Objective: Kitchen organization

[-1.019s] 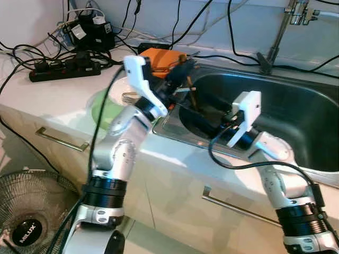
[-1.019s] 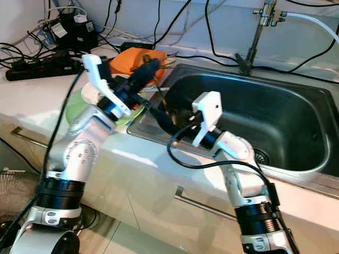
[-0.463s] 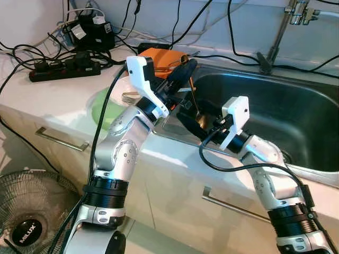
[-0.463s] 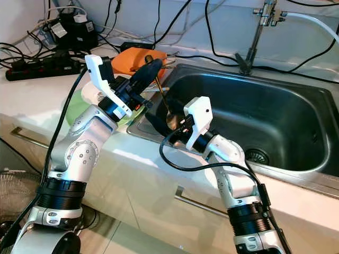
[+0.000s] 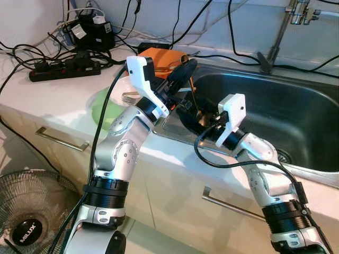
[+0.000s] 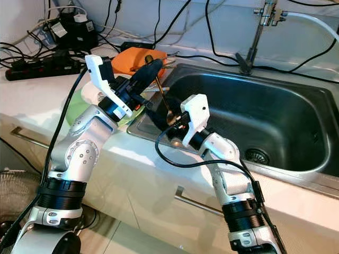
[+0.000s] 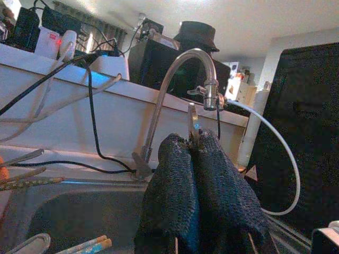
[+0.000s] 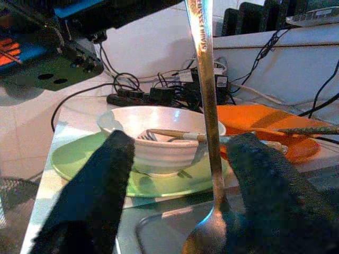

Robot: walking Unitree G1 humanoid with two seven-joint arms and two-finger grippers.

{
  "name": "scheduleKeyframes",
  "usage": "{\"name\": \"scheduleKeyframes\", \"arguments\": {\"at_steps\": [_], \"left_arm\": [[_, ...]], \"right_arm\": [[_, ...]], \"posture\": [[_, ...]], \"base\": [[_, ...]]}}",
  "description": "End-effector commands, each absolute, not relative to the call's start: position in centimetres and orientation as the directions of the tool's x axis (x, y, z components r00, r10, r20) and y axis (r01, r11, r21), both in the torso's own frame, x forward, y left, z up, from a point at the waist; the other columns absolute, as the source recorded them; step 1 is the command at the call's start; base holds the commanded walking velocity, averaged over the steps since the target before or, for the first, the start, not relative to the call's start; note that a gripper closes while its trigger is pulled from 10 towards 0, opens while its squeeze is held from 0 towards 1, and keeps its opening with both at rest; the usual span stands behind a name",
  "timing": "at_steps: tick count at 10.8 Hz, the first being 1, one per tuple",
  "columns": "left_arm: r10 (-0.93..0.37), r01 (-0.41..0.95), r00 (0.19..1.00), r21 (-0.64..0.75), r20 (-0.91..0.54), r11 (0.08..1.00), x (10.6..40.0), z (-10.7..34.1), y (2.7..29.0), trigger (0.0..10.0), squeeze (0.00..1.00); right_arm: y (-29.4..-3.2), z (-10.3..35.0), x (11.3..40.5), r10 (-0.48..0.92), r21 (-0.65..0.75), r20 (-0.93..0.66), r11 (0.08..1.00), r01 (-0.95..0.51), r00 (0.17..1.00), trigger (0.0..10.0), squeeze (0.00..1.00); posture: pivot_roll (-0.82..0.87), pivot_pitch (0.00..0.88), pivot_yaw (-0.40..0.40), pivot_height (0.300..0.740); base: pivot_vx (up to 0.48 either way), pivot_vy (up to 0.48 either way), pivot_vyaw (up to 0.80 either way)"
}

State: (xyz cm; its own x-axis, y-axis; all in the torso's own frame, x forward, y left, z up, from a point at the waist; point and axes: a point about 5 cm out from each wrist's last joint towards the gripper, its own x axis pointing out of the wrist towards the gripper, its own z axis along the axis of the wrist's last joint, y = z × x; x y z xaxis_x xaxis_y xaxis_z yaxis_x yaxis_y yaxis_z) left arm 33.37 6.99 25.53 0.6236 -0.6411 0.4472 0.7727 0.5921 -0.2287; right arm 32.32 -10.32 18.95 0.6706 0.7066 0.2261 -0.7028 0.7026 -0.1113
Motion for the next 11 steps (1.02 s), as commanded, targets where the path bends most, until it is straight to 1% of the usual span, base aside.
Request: {"name": "scheduleKeyframes", "arguments": {"at_steps": [1,2,3,7,8,9,10,11], "left_arm": [[-0.651,0.78,0.615,-0.219,0.446,0.586,33.27,25.64,6.94,10.0,0.0],[-0.651,0.78,0.614,-0.22,0.445,0.586,33.25,25.6,6.93,10.0,0.0],[-0.652,0.781,0.614,-0.221,0.446,0.584,33.23,25.58,6.93,10.0,0.0],[-0.657,0.786,0.607,-0.222,0.447,0.577,33.08,25.57,6.78,10.0,0.0],[-0.657,0.787,0.607,-0.221,0.447,0.576,33.06,25.59,6.77,10.0,0.0],[-0.657,0.788,0.605,-0.221,0.449,0.575,33.04,25.61,6.74,10.0,0.0],[-0.658,0.789,0.604,-0.219,0.45,0.574,33.01,25.64,6.72,10.0,0.0],[-0.658,0.789,0.604,-0.219,0.45,0.574,33.0,25.65,6.72,10.0,0.0]], "right_arm": [[-10.24,19.51,32.57,0.7,-0.124,0.244,0.709,-0.694,0.671,1.8,0.0],[-10.29,19.49,32.65,0.695,-0.122,0.245,0.714,-0.689,0.676,2.0,0.0],[-10.28,19.46,32.69,0.694,-0.122,0.244,0.715,-0.688,0.678,1.8,0.0],[-10.12,19.24,32.87,0.688,-0.126,0.24,0.721,-0.681,0.685,2.2,0.0],[-10.12,19.22,32.88,0.688,-0.126,0.239,0.722,-0.681,0.685,2.2,0.0],[-10.06,19.18,32.89,0.689,-0.126,0.238,0.721,-0.682,0.684,1.8,0.0],[-10.05,19.15,32.97,0.686,-0.126,0.238,0.723,-0.679,0.687,0.4,0.0],[-10.08,19.13,33.04,0.683,-0.125,0.237,0.727,-0.675,0.691,0.0,0.0]], "posture": [[0.13,0.026,0.074,0.74],[0.13,0.027,0.074,0.74],[0.14,0.028,0.073,0.74],[0.14,0.029,0.073,0.74],[0.14,0.029,0.073,0.74],[0.14,0.03,0.072,0.74],[0.14,0.03,0.072,0.74],[0.14,0.03,0.072,0.74]], "base": [[0.0,0.0,0.0],[0.0,0.0,0.0],[0.0,0.0,0.0],[0.0,0.0,0.0],[0.0,0.0,0.0],[0.0,0.0,0.0],[0.0,0.0,0.0],[0.0,0.0,0.0]]}}
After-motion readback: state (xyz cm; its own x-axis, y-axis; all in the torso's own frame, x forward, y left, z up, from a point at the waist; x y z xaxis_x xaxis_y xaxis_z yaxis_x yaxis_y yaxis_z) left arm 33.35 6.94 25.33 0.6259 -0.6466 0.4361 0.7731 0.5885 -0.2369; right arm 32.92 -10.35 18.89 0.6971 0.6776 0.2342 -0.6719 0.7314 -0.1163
